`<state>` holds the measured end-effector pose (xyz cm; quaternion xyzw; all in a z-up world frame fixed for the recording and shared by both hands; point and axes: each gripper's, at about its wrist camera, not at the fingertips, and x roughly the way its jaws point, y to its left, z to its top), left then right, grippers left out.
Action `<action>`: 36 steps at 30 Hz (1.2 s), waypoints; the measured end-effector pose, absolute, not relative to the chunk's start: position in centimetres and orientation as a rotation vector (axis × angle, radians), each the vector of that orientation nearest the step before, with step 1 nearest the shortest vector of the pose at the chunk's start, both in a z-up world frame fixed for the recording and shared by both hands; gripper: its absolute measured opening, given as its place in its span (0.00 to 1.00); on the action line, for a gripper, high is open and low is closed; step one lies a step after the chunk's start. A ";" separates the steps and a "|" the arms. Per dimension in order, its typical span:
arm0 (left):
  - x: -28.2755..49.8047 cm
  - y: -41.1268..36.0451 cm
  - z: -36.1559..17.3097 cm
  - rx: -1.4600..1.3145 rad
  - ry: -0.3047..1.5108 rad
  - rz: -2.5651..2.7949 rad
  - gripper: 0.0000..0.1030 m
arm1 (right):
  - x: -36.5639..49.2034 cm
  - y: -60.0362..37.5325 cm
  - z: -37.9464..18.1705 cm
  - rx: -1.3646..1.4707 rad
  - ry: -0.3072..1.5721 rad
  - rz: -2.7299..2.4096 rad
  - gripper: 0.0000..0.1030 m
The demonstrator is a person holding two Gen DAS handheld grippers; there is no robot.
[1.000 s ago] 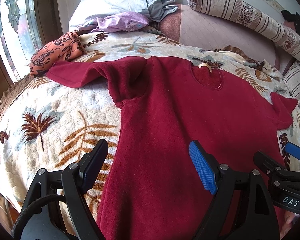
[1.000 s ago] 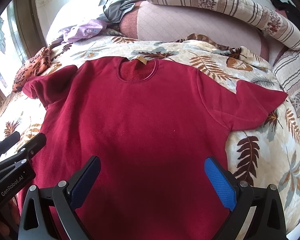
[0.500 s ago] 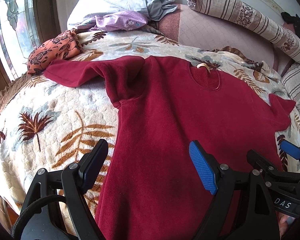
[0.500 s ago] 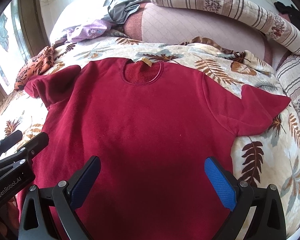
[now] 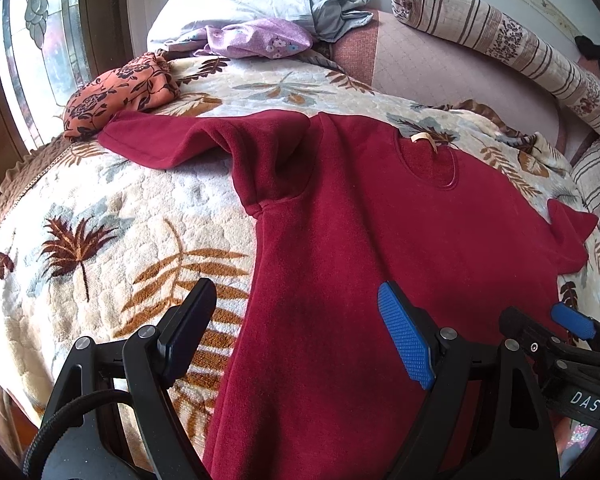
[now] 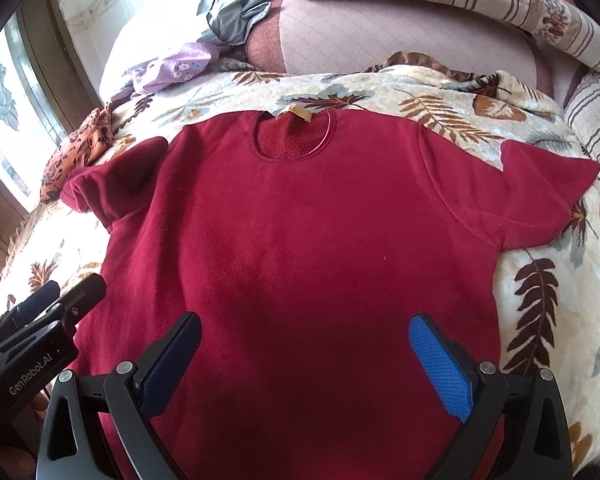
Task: Fold small clothes
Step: 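Move the open left gripper toward the sleeve end of the sweatshirt, then close the left gripper on the red sleeve cuff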
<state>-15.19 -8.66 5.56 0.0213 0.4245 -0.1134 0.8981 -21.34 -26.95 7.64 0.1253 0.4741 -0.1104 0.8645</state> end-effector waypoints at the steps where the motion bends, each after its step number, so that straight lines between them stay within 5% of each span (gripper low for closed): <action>1: -15.1 -8.5 5.6 0.043 0.878 -0.233 0.81 | -21.4 -27.0 7.7 0.277 0.983 -0.222 1.00; 14: -8.4 -0.7 7.7 -0.111 0.890 -0.132 0.81 | -20.1 -26.5 6.1 0.298 1.101 -0.184 1.00; 25: 3.4 11.4 4.4 -0.401 0.952 0.156 0.81 | -18.3 -25.0 6.4 0.197 1.080 -0.151 1.00; 36: 10.2 11.4 2.3 -0.429 0.952 0.132 0.81 | -16.6 -24.0 5.3 0.109 1.070 -0.135 1.00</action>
